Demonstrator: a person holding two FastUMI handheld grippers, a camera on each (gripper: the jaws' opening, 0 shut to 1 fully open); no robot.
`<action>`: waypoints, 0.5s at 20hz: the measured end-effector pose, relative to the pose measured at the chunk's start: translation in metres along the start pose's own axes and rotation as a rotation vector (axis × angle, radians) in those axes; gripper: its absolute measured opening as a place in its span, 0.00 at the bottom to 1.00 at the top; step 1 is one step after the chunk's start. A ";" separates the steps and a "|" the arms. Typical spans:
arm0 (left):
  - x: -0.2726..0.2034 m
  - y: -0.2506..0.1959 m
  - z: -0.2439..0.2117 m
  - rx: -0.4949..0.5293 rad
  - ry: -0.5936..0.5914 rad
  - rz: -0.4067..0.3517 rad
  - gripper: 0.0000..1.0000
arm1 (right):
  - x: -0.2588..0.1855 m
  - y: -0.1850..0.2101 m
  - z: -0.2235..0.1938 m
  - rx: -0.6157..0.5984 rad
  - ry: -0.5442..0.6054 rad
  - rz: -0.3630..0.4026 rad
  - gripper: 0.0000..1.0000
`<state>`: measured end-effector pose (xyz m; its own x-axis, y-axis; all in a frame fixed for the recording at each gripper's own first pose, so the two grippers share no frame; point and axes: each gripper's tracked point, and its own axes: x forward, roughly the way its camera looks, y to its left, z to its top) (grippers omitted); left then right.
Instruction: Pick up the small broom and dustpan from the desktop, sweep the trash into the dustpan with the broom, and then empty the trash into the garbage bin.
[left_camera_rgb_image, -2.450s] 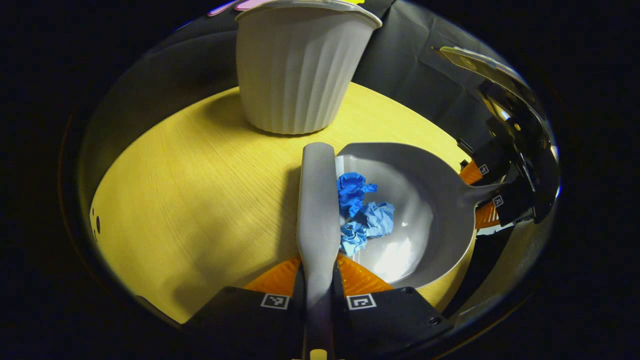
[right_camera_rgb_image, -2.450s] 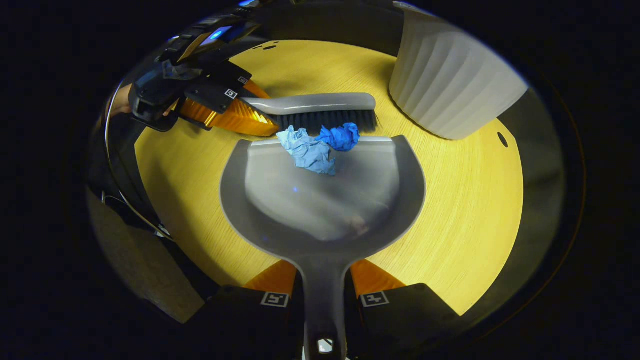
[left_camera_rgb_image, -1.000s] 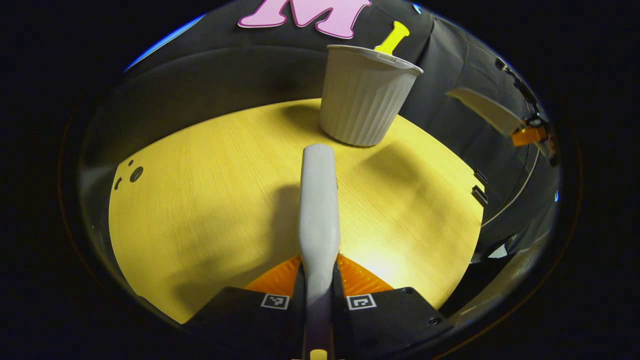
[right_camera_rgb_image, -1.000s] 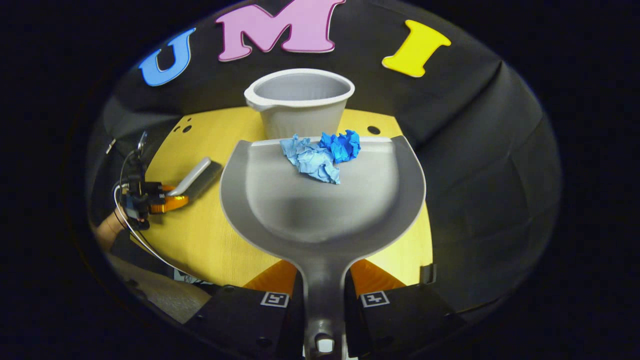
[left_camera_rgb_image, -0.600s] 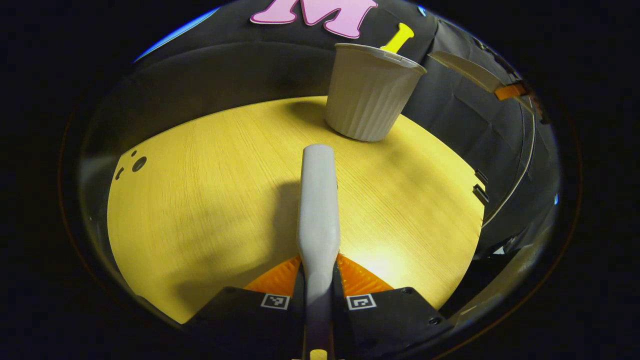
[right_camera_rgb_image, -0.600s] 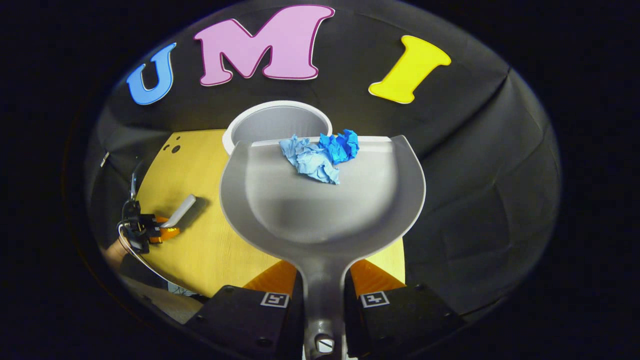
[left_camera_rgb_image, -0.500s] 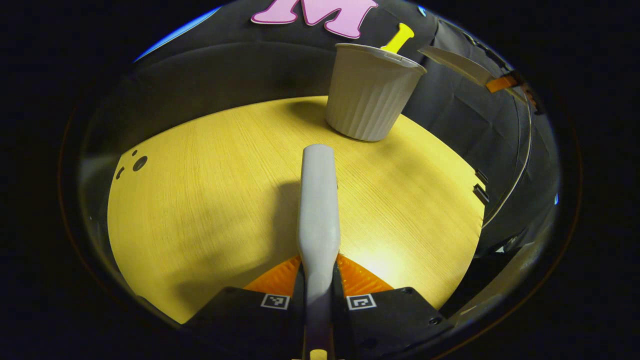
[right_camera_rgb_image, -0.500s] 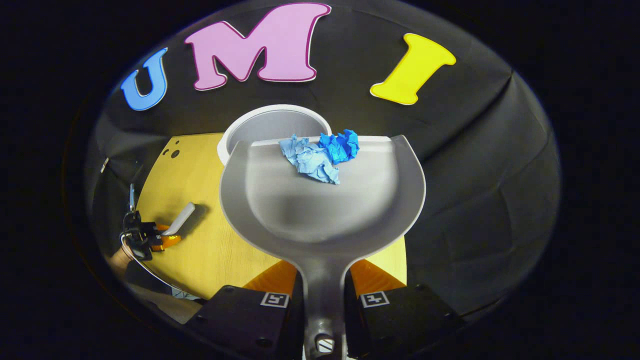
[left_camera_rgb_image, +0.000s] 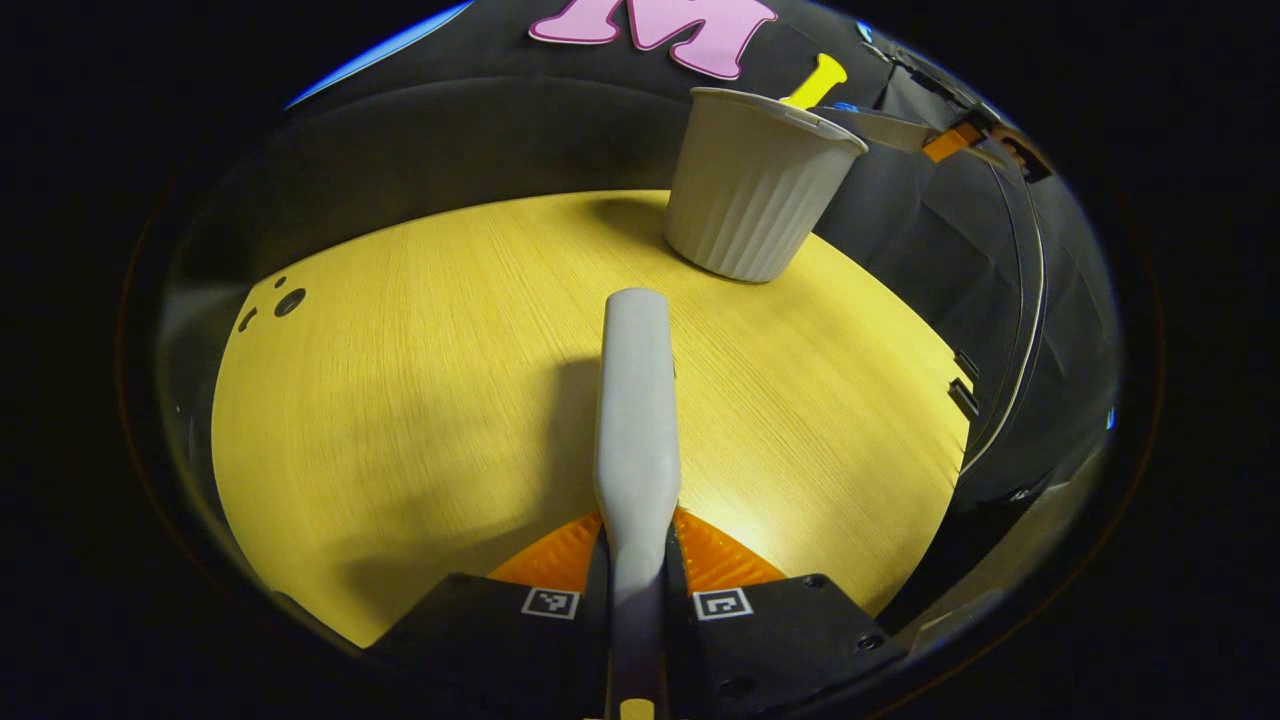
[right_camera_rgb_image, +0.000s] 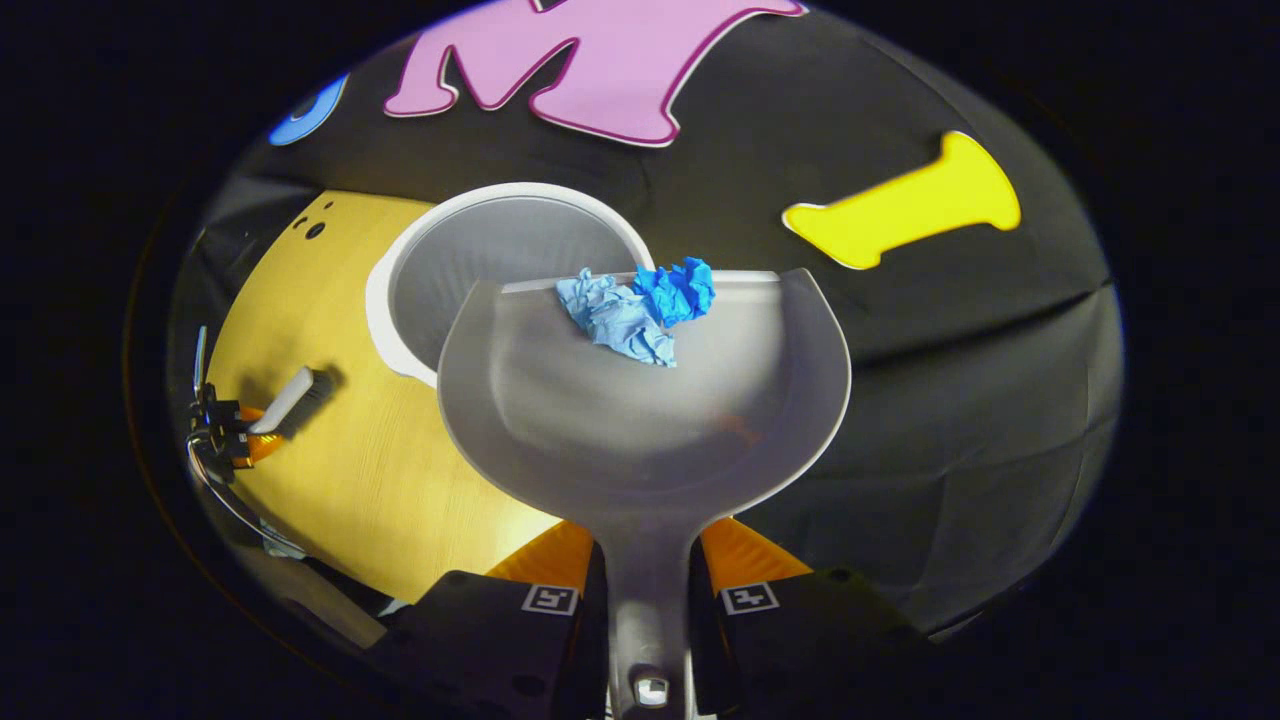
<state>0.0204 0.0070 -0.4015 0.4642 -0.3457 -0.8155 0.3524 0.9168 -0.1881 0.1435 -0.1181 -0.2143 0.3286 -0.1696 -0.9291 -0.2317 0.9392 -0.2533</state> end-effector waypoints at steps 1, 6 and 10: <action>0.001 0.000 0.000 -0.005 -0.004 -0.003 0.27 | 0.001 -0.002 0.004 -0.038 0.014 -0.015 0.37; 0.004 0.000 0.001 -0.019 -0.011 -0.002 0.27 | 0.011 -0.004 0.022 -0.133 0.055 -0.065 0.37; 0.006 0.002 -0.001 -0.025 -0.007 -0.002 0.27 | 0.011 -0.003 0.028 -0.200 0.069 -0.088 0.37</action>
<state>0.0232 0.0064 -0.4074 0.4689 -0.3488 -0.8114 0.3327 0.9208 -0.2036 0.1734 -0.1141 -0.2163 0.2941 -0.2750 -0.9154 -0.3835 0.8433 -0.3766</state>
